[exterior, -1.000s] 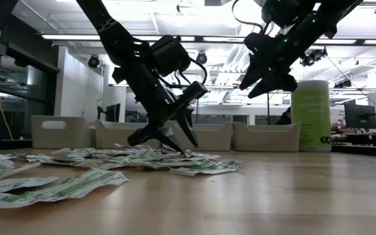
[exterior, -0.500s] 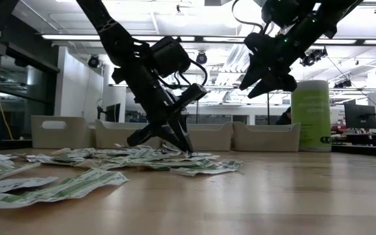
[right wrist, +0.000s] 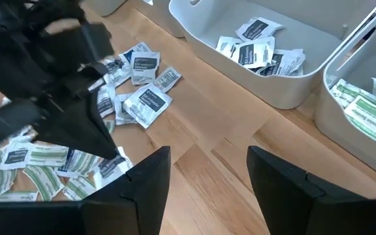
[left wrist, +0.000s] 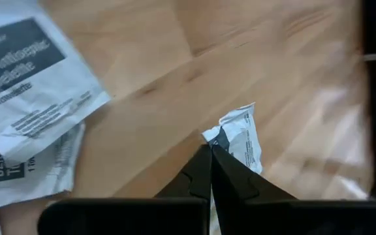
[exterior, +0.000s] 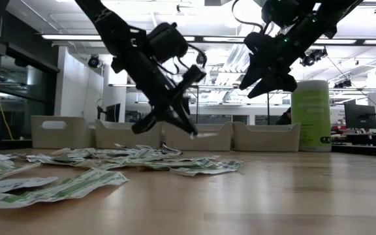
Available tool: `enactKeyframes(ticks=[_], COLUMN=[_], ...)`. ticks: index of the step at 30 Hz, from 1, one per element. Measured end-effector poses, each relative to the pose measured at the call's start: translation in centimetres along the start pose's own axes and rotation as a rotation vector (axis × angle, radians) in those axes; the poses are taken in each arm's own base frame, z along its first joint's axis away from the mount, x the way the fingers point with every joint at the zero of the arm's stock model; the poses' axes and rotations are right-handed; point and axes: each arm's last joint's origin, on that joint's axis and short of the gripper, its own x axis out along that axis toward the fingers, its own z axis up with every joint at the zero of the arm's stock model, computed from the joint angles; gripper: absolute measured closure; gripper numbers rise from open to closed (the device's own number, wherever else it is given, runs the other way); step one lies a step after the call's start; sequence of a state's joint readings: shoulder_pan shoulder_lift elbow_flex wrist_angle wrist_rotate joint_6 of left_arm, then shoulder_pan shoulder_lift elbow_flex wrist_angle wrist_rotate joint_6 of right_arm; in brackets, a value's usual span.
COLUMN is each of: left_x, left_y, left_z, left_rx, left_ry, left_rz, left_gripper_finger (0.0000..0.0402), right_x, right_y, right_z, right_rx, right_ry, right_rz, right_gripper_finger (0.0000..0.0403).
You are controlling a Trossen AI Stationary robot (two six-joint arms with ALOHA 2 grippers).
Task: Pick & Place First Aid Supplies
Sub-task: Put the gray towelette pack into the middle right gray bin
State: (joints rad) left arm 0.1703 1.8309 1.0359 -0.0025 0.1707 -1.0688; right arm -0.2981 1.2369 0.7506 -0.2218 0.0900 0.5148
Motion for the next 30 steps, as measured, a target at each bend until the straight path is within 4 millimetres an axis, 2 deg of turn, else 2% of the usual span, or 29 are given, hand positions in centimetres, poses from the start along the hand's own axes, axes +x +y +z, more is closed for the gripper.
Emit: enactKeyframes(ticks=[4, 8, 14, 18, 23, 30], left_x=[-1.3, -3.2, -5.9, -6.6, -7.7, -9.4], left_y=[-0.9, -1.4, -0.8, 0.2, 0.4, 0.3], left_z=[0.3, 1.5, 4.3, 6.0, 8.1, 10.9], left_rx=[0.011, 0.020, 0.013, -0.019, -0.015, 0.193], left_ry=[-0.028, -0.099, -0.240, -0.278, -0.355, -0.503], left_rz=[-0.036, -0.058, -0.048, -0.025, -0.019, 0.078], left_gripper_finger=[0.0401, 0.0401, 0.0401, 0.0401, 0.0401, 0.0401], right_x=[0.0, 0.0, 0.0, 0.0, 0.0, 0.0], right_y=[0.0, 0.0, 0.0, 0.0, 0.1, 0.0], right_z=[0.0, 0.0, 0.0, 0.0, 0.0, 0.0], right_rx=[0.000, 0.000, -0.022, -0.025, -0.026, -0.050], right_ry=[0.000, 0.008, 0.008, 0.008, 0.009, 0.008], right_rz=[0.000, 0.015, 0.017, 0.017, 0.017, 0.017], right_gripper_finger=[0.0206, 0.0206, 0.0206, 0.0206, 0.0206, 0.0206])
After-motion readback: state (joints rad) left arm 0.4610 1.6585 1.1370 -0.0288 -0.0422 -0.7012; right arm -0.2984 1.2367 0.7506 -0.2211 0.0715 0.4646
